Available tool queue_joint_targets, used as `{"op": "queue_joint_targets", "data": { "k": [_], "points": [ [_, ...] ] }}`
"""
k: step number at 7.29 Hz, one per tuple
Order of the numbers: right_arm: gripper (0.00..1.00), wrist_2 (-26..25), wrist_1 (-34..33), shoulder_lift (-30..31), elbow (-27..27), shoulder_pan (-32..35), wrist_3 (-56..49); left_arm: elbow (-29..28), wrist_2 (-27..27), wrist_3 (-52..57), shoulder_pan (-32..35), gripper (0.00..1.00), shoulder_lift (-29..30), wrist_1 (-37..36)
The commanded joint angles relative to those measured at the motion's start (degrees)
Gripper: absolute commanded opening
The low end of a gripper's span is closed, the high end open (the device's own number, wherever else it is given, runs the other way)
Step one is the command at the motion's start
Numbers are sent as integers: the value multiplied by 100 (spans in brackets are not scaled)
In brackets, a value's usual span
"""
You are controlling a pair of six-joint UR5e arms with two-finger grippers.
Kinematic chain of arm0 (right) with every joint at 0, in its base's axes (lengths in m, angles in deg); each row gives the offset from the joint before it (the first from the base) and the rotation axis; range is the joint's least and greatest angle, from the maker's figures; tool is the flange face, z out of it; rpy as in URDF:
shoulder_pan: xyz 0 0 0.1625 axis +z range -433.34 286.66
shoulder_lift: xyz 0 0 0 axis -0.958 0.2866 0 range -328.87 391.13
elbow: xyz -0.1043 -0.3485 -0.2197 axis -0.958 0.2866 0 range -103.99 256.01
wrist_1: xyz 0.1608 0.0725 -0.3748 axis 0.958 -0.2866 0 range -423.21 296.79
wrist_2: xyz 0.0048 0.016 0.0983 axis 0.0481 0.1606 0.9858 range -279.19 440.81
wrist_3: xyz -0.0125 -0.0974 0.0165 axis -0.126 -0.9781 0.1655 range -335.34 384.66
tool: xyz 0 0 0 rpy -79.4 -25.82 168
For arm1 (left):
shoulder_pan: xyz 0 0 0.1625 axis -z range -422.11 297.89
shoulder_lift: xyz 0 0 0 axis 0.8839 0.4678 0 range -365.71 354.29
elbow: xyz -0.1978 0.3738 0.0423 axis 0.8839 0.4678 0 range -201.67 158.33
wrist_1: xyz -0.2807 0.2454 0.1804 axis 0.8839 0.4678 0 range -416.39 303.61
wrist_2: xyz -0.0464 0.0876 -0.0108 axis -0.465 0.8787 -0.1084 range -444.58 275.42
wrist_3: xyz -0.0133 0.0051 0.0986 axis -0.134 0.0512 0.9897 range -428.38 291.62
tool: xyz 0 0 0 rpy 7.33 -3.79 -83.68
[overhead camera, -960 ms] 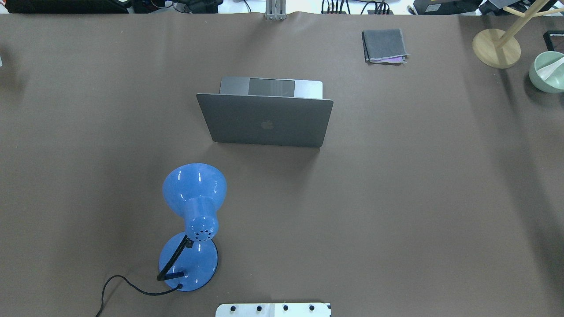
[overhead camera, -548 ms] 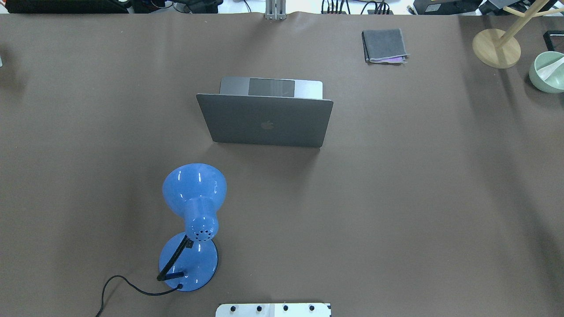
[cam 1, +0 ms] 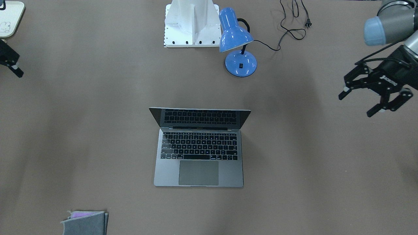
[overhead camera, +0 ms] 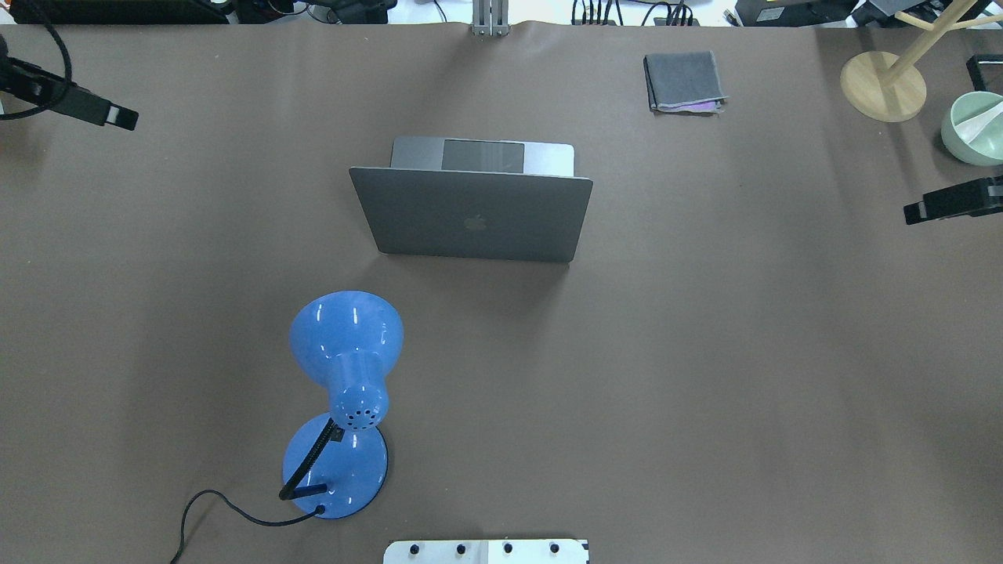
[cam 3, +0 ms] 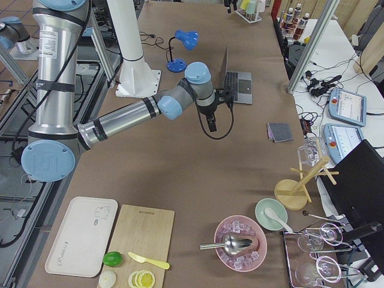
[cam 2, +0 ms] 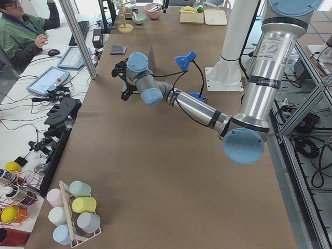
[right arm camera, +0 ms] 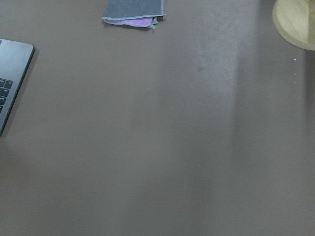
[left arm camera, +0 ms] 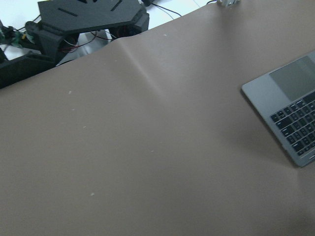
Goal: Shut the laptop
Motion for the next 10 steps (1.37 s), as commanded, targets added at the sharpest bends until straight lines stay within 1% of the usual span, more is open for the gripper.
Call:
{"op": "queue_joint_targets", "data": {
  "k": [1,2,3,4,5,6,7,8,9,10],
  "points": [
    [98,-685,-95,-417,-237,-911,1338,42,79,-1191,-571,98,486,-18],
    [98,-844,-374,-610,-360,-1149,1777,68,358,-1639,-895,98,654,-18],
    [98,-1150,-1064,-934,-587,-1438,2008,120,604,-2044,-1212,98,743,-35],
    [98,-1527,-1915,-1468,-711,-1780,2297,130,746,-2352,-1415,98,857,-36],
    [98,-1897,-2524,-1960,-721,-2149,2613,191,782,-2599,-1495,98,979,-297],
    [99,-2222,-2913,-2322,-721,-2492,2947,539,783,-2689,-1583,98,1320,-1404],
    [99,-2391,-3204,-2543,-712,-2722,3203,891,1018,-2690,-1741,98,1689,-2529],
    [98,-2488,-3502,-2789,-695,-2890,3266,973,1568,-2698,-2099,98,1884,-3019],
    [96,-2594,-3784,-3035,-634,-3039,3345,930,1930,-2698,-2355,98,1982,-3189],
    [91,-2647,-3917,-3255,-511,-3128,3433,851,2082,-2698,-2427,98,2078,-3313]
  ]
}}
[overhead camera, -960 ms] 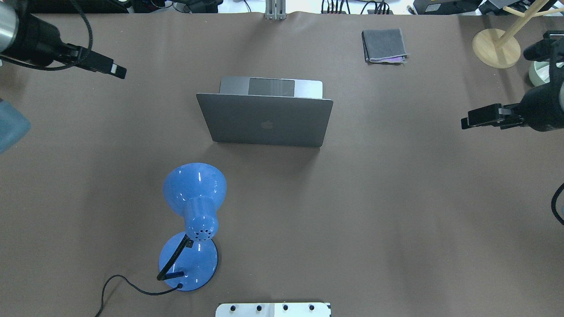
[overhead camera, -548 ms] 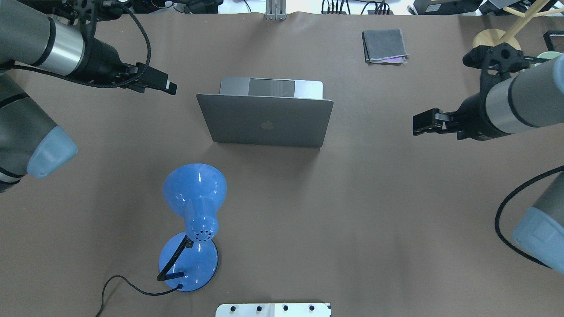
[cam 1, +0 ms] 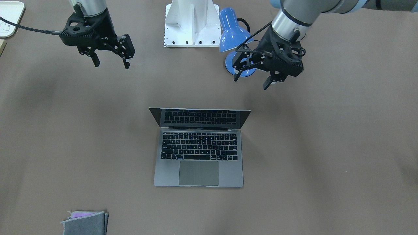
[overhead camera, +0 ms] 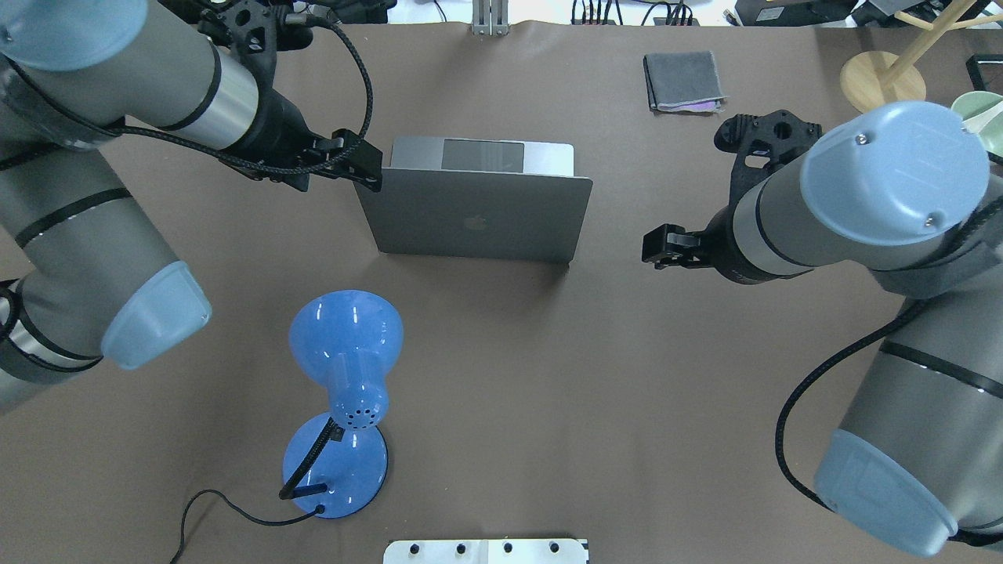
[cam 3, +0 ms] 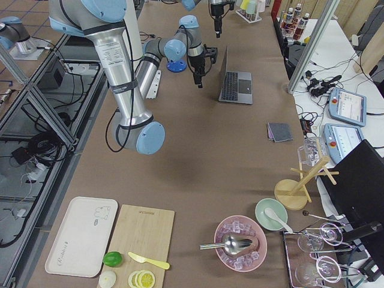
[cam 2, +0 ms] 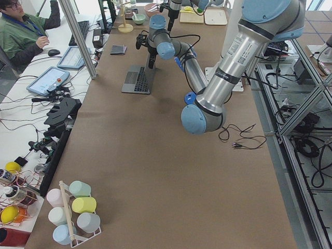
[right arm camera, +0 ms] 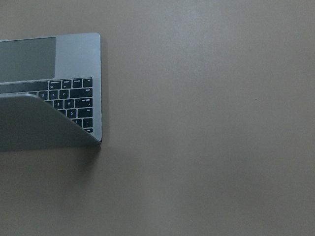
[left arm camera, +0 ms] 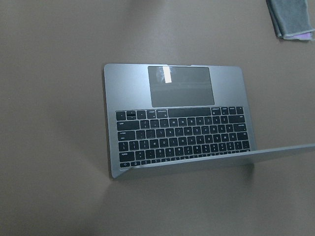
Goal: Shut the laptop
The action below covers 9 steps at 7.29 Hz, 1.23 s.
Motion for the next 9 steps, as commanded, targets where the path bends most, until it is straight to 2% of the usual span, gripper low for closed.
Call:
{"op": "queue_joint_targets", "data": {
  "k": [1,3,4,5,7,8,9],
  "points": [
    [85,-122,-321,-479,255,-225,253,-256,368,14,-191,98,325,-338],
    [71,-114,-427,-858,554,-296,360,-521,665,84,-409,97,449,-330],
    [58,-114,-419,-1033,746,-296,360,-635,789,189,-480,89,528,-330],
    [41,-105,-419,-1200,931,-296,360,-663,791,199,-507,69,537,-321],
    [5,-96,-401,-1298,1047,-287,360,-716,791,364,-507,21,520,-321],
    [0,-105,-401,-1325,1056,-287,360,-724,791,470,-507,0,503,-330],
    [0,-114,-384,-1342,1117,-270,360,-733,791,480,-507,0,502,-330]
  ]
}}
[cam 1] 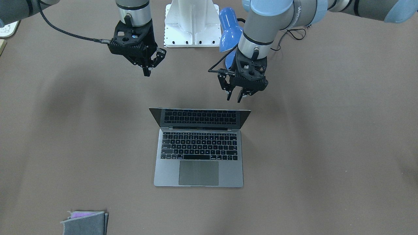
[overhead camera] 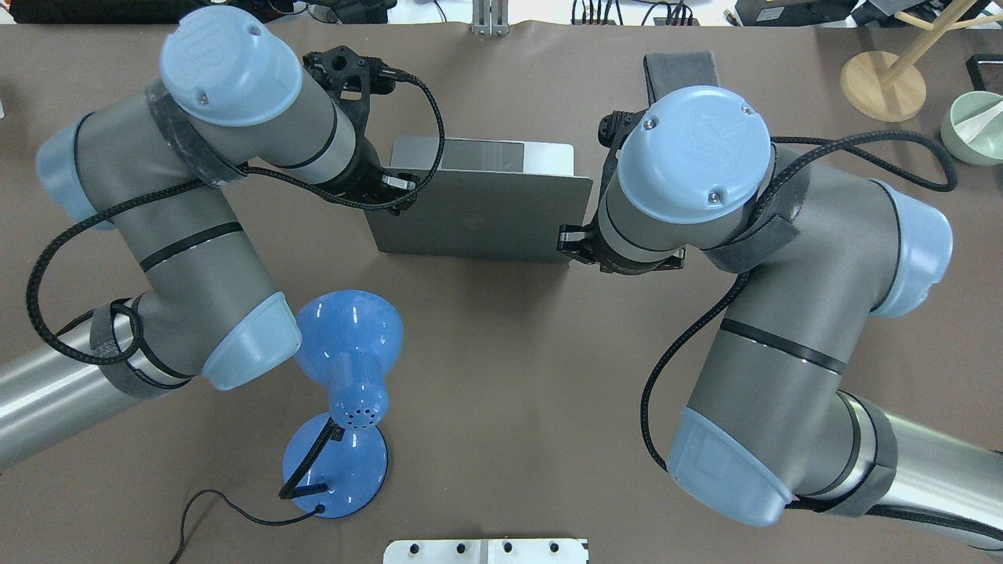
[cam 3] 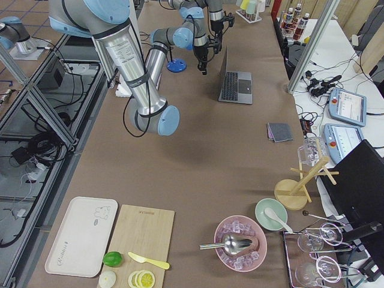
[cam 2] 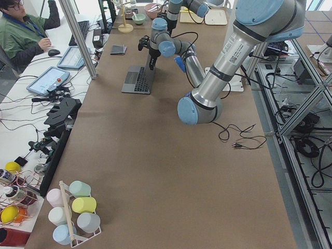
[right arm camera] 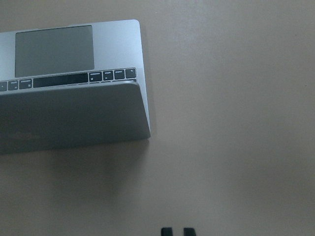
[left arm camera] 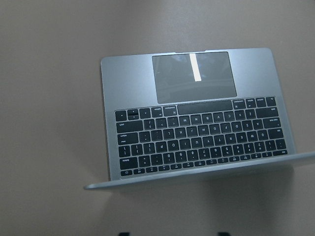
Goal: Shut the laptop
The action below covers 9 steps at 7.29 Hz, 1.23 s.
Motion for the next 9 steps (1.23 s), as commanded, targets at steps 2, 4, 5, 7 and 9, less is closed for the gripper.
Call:
{"op": "queue_joint_targets", "data": {
  "k": [2,4,5,7,9],
  "points": [
    [0,8,58,-476,713,214,0,-74,1,66,-2,0,19,6],
    [0,17,267,-513,917,268,0,-118,1,327,7,0,37,-3],
    [0,17,678,-531,1206,286,61,-162,-8,443,16,0,37,-3],
    [0,43,823,-688,1453,443,79,-311,18,444,33,0,159,-3],
    [0,52,919,-1040,1937,558,79,-539,19,453,112,0,318,23]
  ]
}}
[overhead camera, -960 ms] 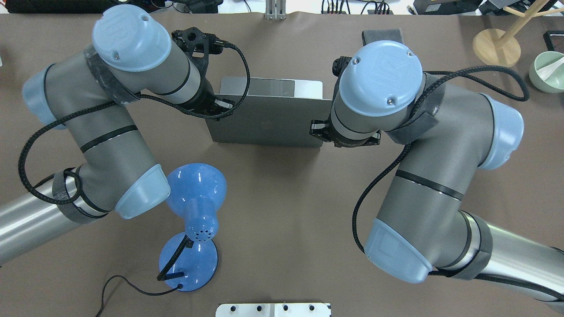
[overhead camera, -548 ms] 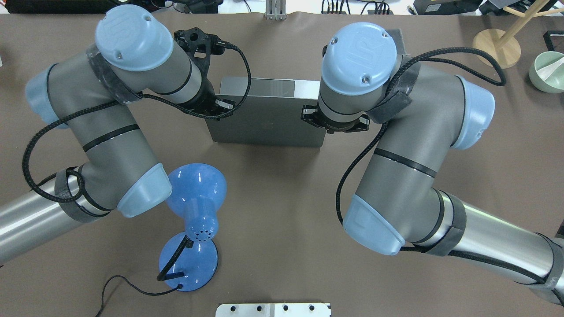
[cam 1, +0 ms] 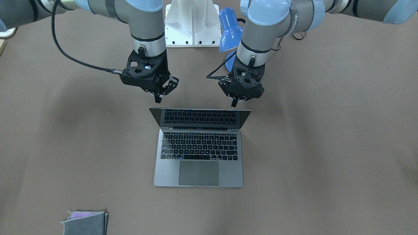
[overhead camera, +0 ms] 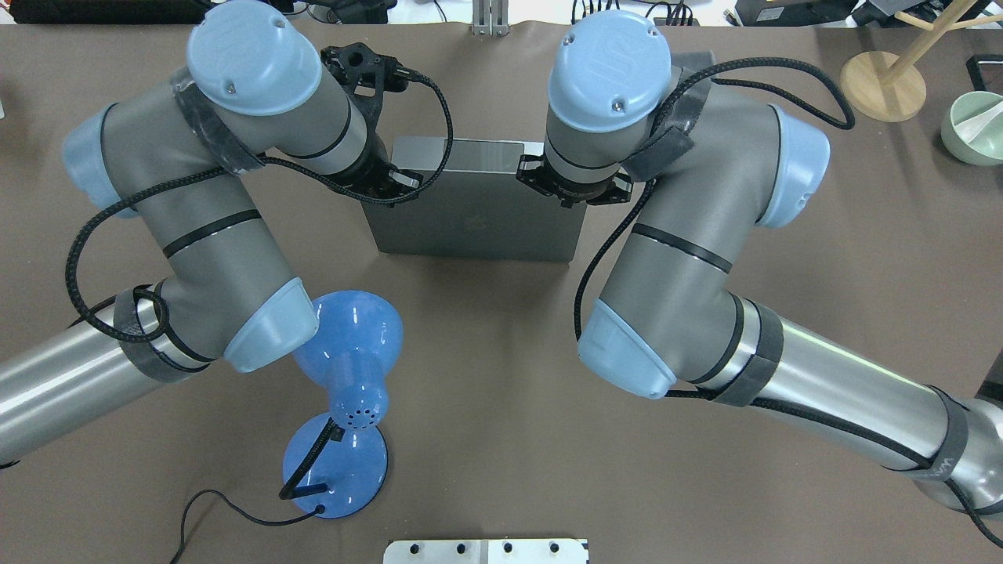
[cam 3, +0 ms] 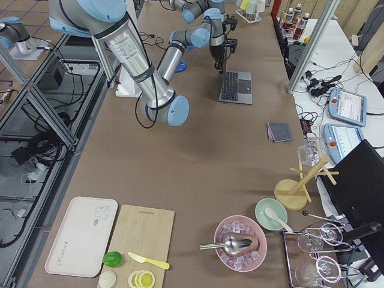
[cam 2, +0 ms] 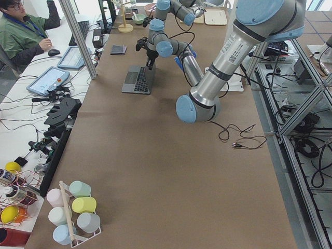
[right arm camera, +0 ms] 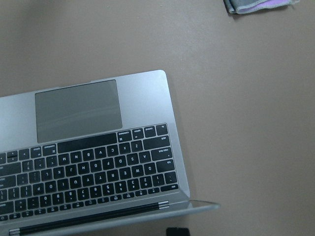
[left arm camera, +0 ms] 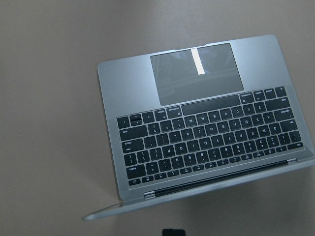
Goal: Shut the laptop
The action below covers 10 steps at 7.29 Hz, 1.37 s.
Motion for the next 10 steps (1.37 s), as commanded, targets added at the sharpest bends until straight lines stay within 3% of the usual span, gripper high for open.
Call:
{"op": "queue_joint_targets", "data": {
  "k": [1,4,8,10],
  "points": [
    [0,5,319,-189,424,102,62,-249,3,26,115,0,124,51],
    [0,14,646,-285,838,190,81,-600,-6,115,247,0,325,86],
    [0,14,779,-285,1067,322,10,-1654,-6,123,449,0,712,780],
    [0,22,946,-627,1697,401,19,-2120,3,123,537,0,862,1104]
  ]
}}
